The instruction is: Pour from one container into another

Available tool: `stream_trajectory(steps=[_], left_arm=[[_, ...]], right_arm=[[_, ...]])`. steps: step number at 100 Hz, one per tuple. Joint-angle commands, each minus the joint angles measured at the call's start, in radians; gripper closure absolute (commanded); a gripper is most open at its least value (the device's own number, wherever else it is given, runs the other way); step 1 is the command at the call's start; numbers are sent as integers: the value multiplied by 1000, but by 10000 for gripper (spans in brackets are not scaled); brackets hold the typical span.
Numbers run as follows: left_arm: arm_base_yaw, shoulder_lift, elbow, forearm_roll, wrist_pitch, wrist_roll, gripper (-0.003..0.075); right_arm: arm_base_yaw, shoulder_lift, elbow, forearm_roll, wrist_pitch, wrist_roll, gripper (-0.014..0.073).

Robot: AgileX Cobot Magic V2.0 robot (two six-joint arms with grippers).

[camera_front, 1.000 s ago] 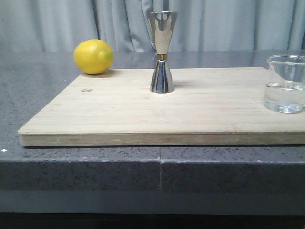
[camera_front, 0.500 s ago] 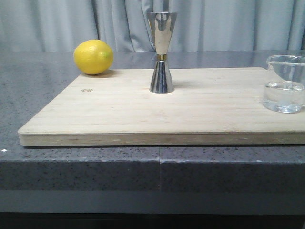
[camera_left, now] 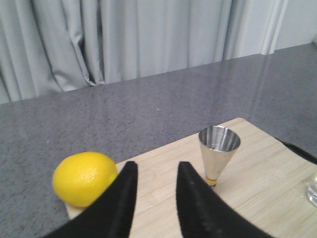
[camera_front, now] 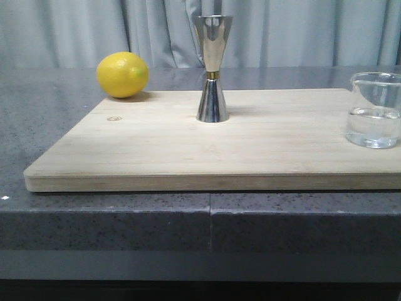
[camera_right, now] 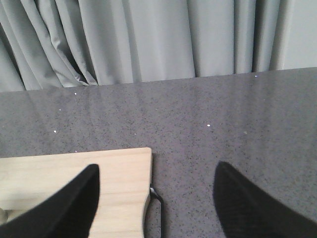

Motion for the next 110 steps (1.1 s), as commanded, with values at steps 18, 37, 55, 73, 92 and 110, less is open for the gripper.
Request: stream_trajectory(steps=[18,37,55,73,92,110], left_arm=[[-38,85,-36,-59,-145,-23,80],[-38,209,-14,-17,-227,-25,80],[-38,343,-6,-5,-371,-39,82],[-38,457,-6,192,-581,-227,84],[-38,538,-6,284,-682,-269,105],[-34,580,-17,313,-722,-269,105]], right_arm=[[1,23,-35,8,-42,-4,66],[1,23,49,8,-58,-4,66],[12,21,162,9,-108,-4,66],[64,21,211,10,-116,-4,66],[162,21,272,10,-186,-4,66],[238,21,312,10,-244,-4,67]])
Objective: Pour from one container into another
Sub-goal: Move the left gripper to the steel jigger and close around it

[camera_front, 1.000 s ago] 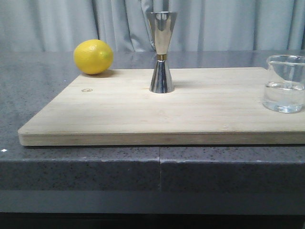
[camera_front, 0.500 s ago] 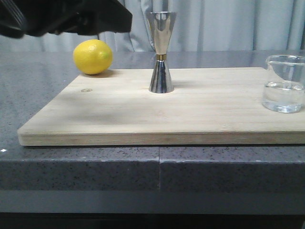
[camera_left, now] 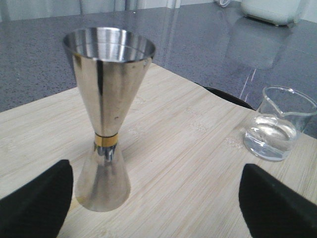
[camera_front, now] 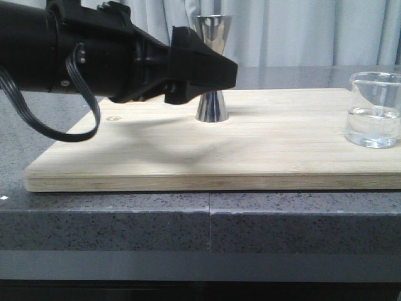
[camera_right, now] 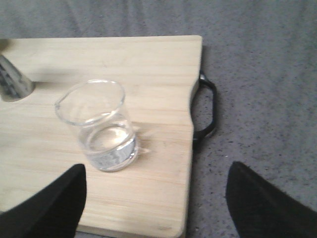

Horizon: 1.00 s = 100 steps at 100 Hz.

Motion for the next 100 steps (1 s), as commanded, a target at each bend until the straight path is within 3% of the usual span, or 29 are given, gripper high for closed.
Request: stream_trajectory(steps=[1,72,100], left_arm=[[-1,-16,-38,3,-99,-13,105],[11,142,-232,61,-100,-31,106],[54,147,-249,71,-100,-33,157]], right_arm=[[23,8,-13,-2,-112,-4,67],[28,8,-12,-2,-118,-4,67],[28,10,-12,-4,-129,-4,67]])
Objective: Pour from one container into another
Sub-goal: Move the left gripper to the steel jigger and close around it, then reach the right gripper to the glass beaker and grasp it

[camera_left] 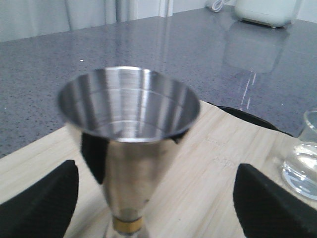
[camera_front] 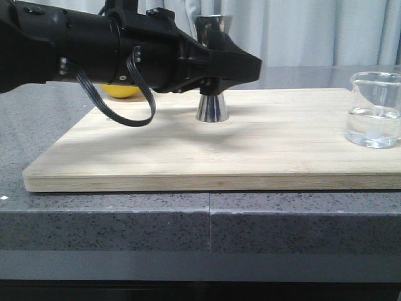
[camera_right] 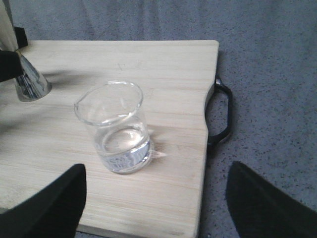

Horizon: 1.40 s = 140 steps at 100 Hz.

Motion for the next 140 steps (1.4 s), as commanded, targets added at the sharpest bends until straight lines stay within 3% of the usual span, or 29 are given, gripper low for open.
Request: stream_trajectory(steps=[1,34,77,140], left_arm=[[19,-36,-29,-20,-71,-13,157],[30,-36,-33,2,-75,-20,161],[30,-36,-33,33,-75,-21,379],[30,-36,-33,33,-75,-21,489]], right_arm=[[0,10,-27,-4,-92,-4,67],[2,22,-27,-12,-102,-4,67],[119,145,-27,-12,-179,-4,67],[119,170,-27,-17,-187,-4,67]])
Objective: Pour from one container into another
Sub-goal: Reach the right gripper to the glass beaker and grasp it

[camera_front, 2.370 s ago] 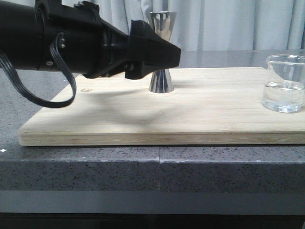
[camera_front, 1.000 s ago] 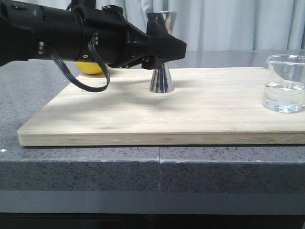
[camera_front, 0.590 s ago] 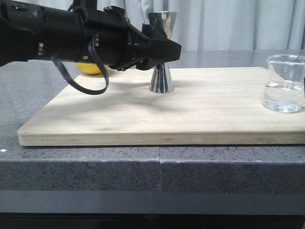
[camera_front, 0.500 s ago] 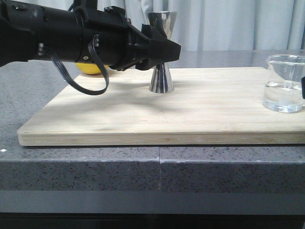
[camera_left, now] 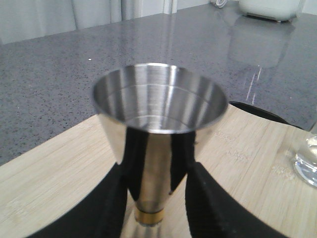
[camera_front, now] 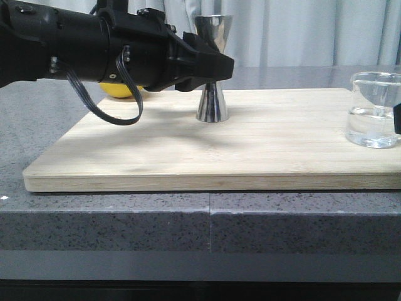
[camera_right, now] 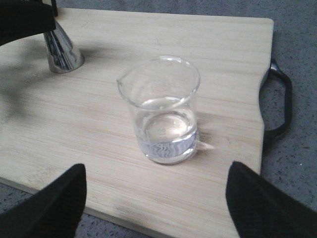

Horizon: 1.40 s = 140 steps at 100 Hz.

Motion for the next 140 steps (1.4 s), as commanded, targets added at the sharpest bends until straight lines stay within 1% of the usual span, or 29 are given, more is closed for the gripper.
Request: stream_trajectory(steps=[1,30,58,71,111,126,140], left_arm=[[0,-36,-29,-24,-73,-9,491],[0,-36,-29,-24,-73,-9,556],[0,-36,-29,-24,-79,-9,588],[0,-36,-29,-24,-102,-9,588],[0,-36,-29,-23,-103,-9,588],[0,-38,-29,3,-142,-9,588],[0,-38,-29,3,-148,-9,588]], right_arm=[[1,6,-27,-12,-83,-4,67],[1,6,-27,-14,-83,-4,67],[1,6,-27,-14,-83,-4,67],[1,6,-27,-14,-83,-4,67],[1,6,-27,-34,-83,-4,67],[1,6,-27,-46,-83,-4,67],[1,6,-27,-49,-83,-4,67]])
